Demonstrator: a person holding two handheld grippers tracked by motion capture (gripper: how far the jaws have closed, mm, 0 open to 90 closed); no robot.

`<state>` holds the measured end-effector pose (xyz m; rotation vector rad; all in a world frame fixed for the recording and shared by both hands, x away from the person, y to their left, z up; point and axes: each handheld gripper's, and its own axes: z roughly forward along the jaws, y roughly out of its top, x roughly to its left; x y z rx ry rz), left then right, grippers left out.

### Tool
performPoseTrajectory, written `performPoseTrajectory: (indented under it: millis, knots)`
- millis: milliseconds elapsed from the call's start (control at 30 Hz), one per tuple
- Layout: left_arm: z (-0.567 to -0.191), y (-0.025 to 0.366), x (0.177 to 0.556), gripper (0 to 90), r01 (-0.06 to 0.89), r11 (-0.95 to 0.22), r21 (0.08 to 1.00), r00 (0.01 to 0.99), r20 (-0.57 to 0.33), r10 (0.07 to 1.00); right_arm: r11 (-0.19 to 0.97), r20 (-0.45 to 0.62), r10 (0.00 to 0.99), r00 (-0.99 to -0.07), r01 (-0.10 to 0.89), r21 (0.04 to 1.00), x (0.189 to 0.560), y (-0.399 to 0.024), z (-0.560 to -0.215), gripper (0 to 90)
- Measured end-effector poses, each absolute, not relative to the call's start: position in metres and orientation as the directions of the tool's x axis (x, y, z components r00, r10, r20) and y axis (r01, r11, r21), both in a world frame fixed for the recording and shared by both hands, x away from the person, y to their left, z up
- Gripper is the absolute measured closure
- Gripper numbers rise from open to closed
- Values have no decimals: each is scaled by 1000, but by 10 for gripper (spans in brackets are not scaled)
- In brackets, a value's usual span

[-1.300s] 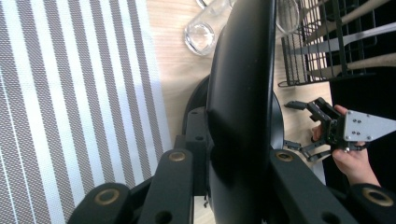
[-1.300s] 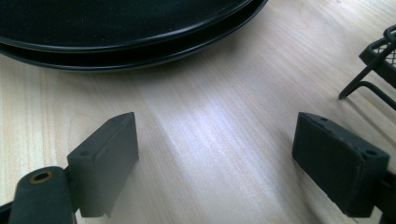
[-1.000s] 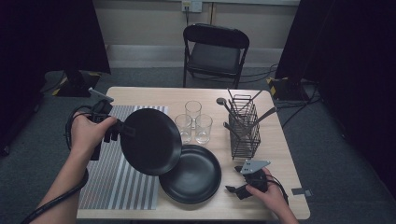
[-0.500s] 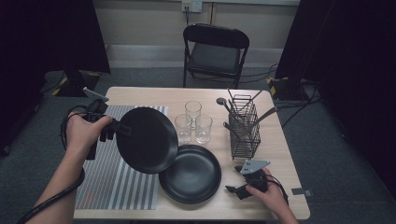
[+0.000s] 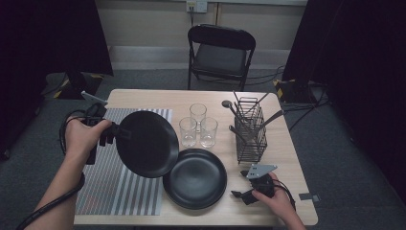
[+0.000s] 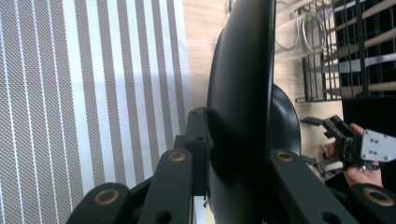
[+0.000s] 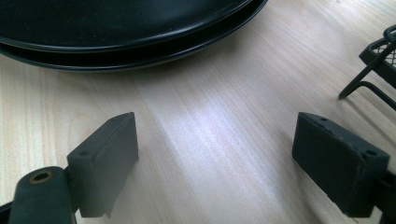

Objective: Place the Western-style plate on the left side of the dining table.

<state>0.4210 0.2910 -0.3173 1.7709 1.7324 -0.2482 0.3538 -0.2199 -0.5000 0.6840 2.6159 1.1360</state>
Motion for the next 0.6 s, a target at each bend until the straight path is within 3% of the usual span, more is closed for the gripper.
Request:
performPoseTrajectory:
  millis: [600]
  knots:
    - [-326,316,424,781,945,135,296,58,-561,826,596,-7,491,-871,330,732,354,-220,-500,136]
